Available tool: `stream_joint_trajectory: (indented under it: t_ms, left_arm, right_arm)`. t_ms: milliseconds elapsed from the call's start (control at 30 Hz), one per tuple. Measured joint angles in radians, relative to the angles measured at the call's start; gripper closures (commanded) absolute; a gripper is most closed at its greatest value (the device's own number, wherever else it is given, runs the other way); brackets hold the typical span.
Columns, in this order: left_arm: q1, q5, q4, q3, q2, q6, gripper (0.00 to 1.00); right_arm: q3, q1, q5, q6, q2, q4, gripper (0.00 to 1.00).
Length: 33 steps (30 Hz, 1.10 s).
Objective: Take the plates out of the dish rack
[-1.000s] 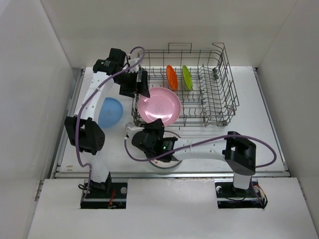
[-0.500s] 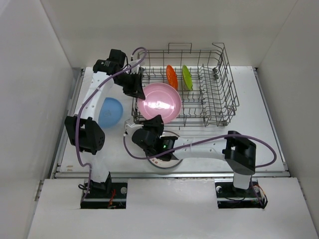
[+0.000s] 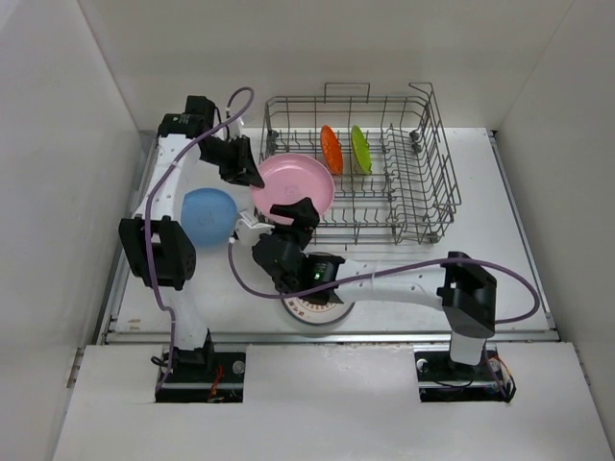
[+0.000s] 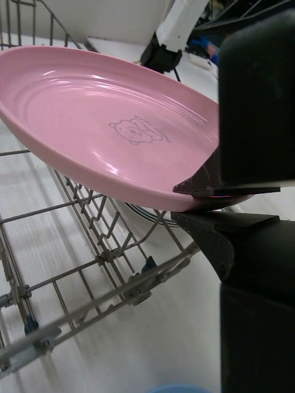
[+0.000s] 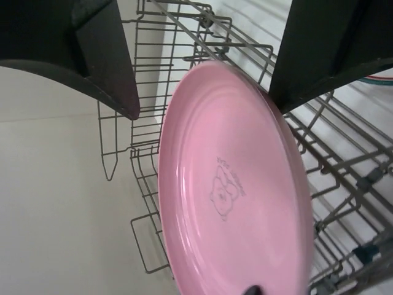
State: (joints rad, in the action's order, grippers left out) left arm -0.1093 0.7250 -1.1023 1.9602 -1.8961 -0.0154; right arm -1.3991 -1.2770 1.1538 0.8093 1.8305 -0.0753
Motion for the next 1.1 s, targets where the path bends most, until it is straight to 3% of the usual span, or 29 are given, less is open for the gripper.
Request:
stream_joint_trajectory:
  t_ms: [200, 333, 467, 600, 867, 1100]
  left_arm:
    - [0.125, 0.089, -0.005, 0.012, -0.005, 0.037, 1.0]
    - [0.269, 0.14, 0.013, 0.047, -0.005, 0.072, 1.0]
    - [0.417, 0.158, 0.035, 0.062, -0.005, 0.09, 1.0]
    - [0.516, 0.098, 0.037, 0.037, 0.0, 0.078, 1.0]
    - [0.556, -0.135, 0.103, -0.198, 0.027, 0.037, 1.0]
    - [0.555, -0.239, 0.148, -0.214, -0.014, 0.016, 1.0]
  right_arm:
    - [-0.035, 0.0, -0.03, -0.104, -0.072, 0.005, 0.01]
    - [-0.087, 0.021, -0.179, -0.273, -0.228, 0.09, 0.01]
    - [-0.186, 0.105, -0.324, -0.44, -0.369, 0.141, 0.01]
    - [-0.224, 0.192, -0.368, -0.542, -0.426, 0.16, 0.01]
    - [-0.219, 0.288, -0.486, -0.692, -0.356, 0.304, 0.01]
    - [-0.319, 0.487, -0.667, -0.842, -0.262, 0.454, 0.01]
